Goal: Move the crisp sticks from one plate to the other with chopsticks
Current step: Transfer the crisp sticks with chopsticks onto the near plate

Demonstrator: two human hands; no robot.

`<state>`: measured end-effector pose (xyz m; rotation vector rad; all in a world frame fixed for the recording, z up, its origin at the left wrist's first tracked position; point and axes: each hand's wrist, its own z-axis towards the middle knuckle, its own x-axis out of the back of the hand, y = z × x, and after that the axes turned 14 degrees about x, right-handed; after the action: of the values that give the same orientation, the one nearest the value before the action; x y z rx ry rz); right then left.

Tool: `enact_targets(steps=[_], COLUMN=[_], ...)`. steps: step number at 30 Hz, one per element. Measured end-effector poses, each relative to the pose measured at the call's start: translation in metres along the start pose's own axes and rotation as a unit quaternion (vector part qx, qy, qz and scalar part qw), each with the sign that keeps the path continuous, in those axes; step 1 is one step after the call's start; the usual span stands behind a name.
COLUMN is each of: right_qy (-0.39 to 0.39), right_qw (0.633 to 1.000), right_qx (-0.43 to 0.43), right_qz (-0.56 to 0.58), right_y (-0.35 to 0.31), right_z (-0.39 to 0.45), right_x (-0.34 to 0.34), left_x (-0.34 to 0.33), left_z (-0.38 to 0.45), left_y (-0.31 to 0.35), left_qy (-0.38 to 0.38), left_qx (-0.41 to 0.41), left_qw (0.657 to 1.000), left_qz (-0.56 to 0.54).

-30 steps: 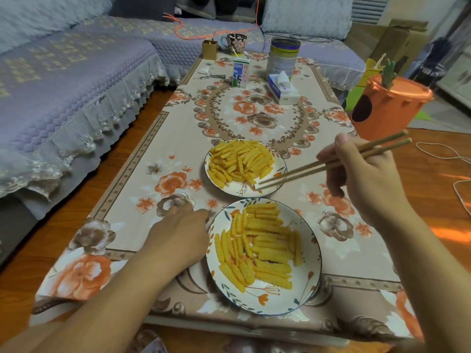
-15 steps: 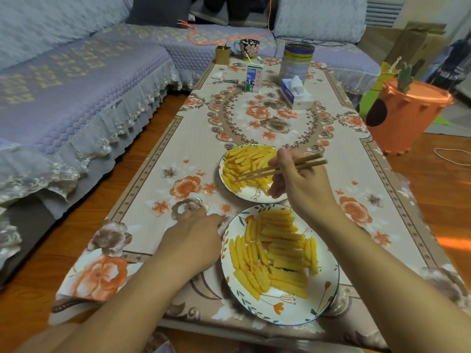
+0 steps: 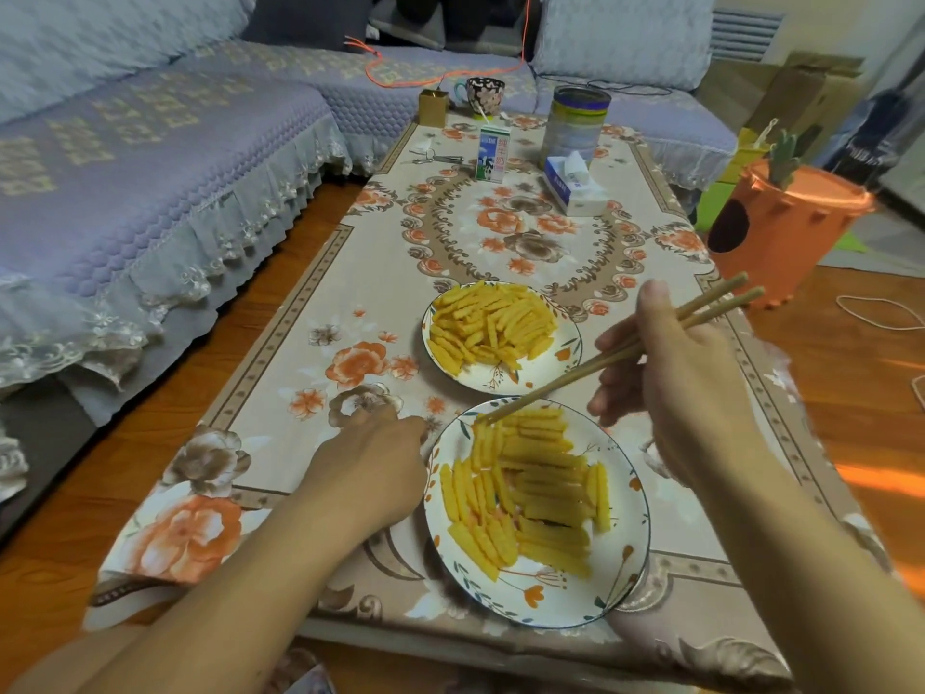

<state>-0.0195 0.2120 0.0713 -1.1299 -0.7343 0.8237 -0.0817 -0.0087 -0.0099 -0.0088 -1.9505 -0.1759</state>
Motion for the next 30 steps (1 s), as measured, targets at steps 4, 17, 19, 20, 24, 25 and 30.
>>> enact_targets(steps=[4, 17, 19, 20, 24, 25, 30], right_qy=[-0.03, -0.026, -0.054, -0.062, -0.059, -0.057, -0.067], right_qw=[0.998, 0.988, 0.989, 0.991, 0.996, 0.996, 0.993], right_qx=[0.002, 0.13, 0.122, 0.112, 0.072, 0.068, 0.088], right_qz=[-0.055, -0.079, -0.06, -0.045, -0.016, -0.013, -0.036], right_y=[0.006, 0.019, 0.026, 0.03, 0.042, 0.044, 0.049], right_z=[-0.017, 0.005, 0.007, 0.009, 0.019, 0.021, 0.022], right_x=[-0.014, -0.017, -0.03, -0.036, -0.051, -0.053, -0.055], left_x=[0.001, 0.0, 0.0, 0.0, 0.0, 0.0, 0.0], left_z=[-0.001, -0.003, -0.003, -0.003, -0.003, -0.003, -0.003], left_y=[0.002, 0.0, 0.0, 0.0, -0.001, -0.001, -0.001], left_qy=[-0.002, 0.001, 0.002, 0.002, 0.004, 0.003, 0.0], left_qx=[0.005, -0.002, -0.001, -0.001, 0.001, 0.002, 0.001], left_qw=[1.0, 1.0, 1.0, 1.0, 1.0, 1.0, 1.0], left_qz=[0.002, 0.006, 0.006, 0.004, -0.009, -0.01, -0.009])
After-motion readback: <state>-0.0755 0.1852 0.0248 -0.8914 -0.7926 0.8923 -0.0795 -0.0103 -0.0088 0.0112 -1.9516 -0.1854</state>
